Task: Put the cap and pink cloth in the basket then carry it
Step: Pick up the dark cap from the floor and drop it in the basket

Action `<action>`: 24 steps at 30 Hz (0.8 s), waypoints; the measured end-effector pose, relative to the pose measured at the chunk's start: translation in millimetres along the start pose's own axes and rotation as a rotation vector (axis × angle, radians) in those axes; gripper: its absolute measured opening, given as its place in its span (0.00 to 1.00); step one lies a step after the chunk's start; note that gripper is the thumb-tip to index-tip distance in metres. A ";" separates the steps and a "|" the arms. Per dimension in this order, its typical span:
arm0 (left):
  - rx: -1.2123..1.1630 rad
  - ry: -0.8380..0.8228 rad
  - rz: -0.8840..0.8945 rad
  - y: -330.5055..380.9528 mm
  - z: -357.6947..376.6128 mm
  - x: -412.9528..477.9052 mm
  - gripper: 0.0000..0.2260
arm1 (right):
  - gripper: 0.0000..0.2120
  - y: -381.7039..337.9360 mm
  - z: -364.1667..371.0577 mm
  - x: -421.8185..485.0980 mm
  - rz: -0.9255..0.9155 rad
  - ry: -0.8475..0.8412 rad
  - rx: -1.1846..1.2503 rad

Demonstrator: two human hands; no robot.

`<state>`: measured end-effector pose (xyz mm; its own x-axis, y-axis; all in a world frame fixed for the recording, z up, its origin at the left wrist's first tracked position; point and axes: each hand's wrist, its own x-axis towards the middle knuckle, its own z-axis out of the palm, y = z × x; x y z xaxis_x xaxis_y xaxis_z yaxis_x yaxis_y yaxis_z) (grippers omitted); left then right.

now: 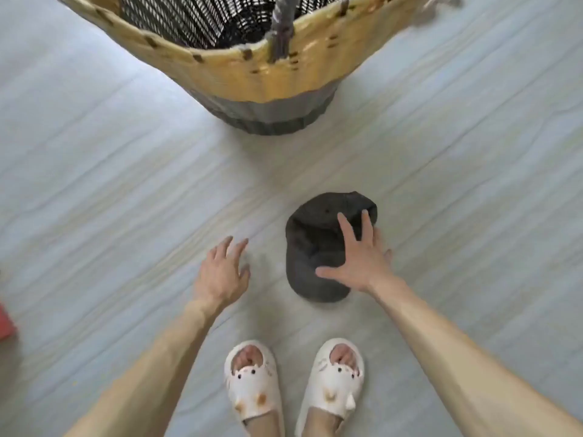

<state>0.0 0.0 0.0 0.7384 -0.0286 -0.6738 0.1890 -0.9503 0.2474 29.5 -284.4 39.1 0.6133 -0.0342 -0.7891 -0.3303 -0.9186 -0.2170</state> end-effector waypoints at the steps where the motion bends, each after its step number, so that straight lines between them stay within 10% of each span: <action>1: 0.083 -0.018 0.011 -2.4 10.5 3.9 0.28 | 0.61 1.3 8.2 10.8 -0.043 0.000 -0.073; 5: 0.233 -0.013 0.001 -12.5 53.0 10.1 0.33 | 0.63 9.2 37.9 40.6 -0.112 -0.018 -0.200; 13: 0.233 -0.134 -0.037 -7.7 38.8 4.8 0.31 | 0.27 21.4 56.6 18.0 -0.091 -0.197 -0.032; 24: -0.179 -0.458 -0.232 98.3 -168.7 -250.0 0.16 | 0.10 8.5 -78.5 -306.8 0.213 -0.070 0.591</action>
<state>-56.8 -34.0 310.2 0.3136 0.0057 -0.9496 0.4503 -0.8813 0.1434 -105.2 -312.6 324.4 0.4489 -0.1482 -0.8812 -0.7925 -0.5215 -0.3160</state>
